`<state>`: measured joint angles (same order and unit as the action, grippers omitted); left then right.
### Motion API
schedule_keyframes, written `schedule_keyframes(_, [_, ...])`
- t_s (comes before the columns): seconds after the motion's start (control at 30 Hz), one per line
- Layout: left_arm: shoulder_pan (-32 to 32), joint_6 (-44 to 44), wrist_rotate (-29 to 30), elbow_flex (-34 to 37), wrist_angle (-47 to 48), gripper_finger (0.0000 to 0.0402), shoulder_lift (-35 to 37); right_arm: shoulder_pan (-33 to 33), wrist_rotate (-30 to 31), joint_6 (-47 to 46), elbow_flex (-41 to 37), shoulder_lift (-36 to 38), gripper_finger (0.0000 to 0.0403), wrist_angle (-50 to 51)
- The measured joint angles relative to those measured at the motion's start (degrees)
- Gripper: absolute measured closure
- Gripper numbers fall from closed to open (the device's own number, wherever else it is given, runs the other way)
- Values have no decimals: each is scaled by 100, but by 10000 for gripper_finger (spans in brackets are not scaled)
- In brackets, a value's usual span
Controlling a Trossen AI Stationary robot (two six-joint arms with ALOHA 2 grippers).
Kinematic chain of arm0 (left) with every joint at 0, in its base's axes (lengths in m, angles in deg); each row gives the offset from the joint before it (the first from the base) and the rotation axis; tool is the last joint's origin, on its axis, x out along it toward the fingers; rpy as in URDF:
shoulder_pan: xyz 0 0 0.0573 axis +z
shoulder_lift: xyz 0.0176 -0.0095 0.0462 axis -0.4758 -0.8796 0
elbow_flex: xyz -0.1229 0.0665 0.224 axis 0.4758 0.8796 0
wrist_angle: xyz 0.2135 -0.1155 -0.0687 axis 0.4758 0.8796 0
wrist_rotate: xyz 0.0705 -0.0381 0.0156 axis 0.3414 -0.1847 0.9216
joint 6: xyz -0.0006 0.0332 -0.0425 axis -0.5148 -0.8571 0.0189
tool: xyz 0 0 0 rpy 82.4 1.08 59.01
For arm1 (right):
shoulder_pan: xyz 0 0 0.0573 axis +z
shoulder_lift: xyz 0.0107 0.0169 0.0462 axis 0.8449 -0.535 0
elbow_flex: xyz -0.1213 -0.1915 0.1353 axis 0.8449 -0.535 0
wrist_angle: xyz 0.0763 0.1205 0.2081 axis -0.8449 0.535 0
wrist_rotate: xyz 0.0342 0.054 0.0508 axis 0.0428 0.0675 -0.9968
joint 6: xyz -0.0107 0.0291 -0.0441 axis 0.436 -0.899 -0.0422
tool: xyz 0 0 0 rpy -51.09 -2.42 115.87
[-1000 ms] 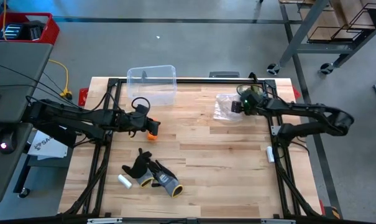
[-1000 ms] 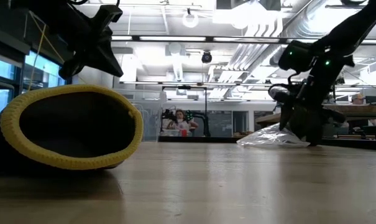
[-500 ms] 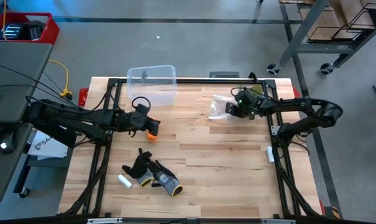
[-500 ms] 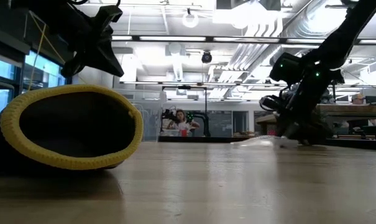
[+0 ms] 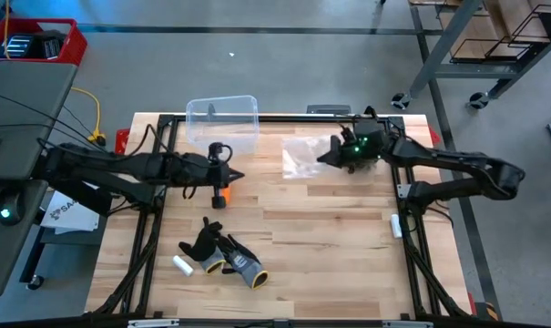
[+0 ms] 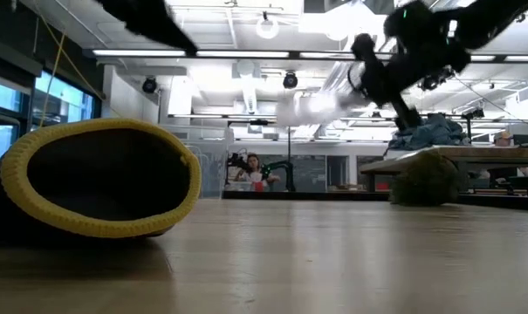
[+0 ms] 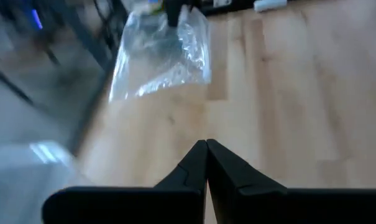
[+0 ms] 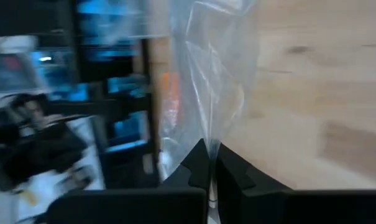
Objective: Roll bandage
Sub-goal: Put the rolled orange bandage into the transparent zip bag
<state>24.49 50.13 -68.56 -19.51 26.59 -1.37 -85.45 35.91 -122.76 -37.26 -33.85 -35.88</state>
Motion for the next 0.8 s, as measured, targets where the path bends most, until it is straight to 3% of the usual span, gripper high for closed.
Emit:
schedule_keyframes(0.13, [-141,-1982,449,-482,-12,366,-248,328,239,-263,594,156,402,5])
schedule_keyframes(0.27, [-213,-3394,836,-765,-93,325,-508,579,631,-265,1178,154,403,47])
schedule_keyframes(0.43, [-214,-5014,1502,-935,-1024,277,-764,888,904,-266,1825,128,403,535])
schedule_keyframes(0.57, [-214,-5844,1706,-963,-1685,248,-834,1059,974,-265,2192,128,403,887])
schedule_keyframes(0.8, [-225,-6486,1398,-963,-1770,227,-853,1353,974,-408,2557,126,403,1093])
